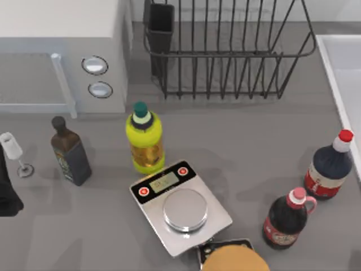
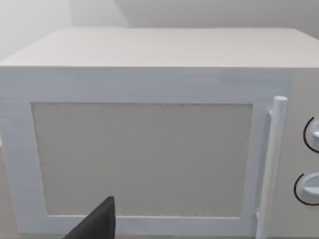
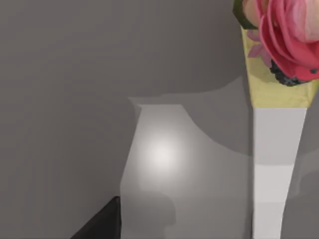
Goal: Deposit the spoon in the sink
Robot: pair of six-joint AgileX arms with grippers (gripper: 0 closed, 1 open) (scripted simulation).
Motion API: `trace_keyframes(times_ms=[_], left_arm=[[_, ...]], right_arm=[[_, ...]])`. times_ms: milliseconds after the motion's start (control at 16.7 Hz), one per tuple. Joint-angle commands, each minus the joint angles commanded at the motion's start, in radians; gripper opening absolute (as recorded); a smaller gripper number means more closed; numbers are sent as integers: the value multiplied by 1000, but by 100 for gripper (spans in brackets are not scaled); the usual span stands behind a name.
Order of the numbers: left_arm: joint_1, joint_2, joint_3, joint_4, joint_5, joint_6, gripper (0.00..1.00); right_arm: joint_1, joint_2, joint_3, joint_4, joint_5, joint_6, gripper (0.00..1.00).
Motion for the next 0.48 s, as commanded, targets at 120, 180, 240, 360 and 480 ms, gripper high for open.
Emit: trace_keyframes(times_ms=[120,180,240,360,480], left_arm=[[0,0,0,0,0,0,100],[0,0,0,0,0,0,100],[0,0,0,0,0,0,100],[0,0,0,0,0,0,100],[0,0,0,0,0,0,100]], right_arm=[[-4,-73,44,-90,-12,-4,0],[-6,-77,55,-103,-12,-4,0],[-7,-85,74,-127,-12,-5,0],[-8,-112,126,-207,-13,-9,0],[-8,-148,188,-323,-13,-11,0]])
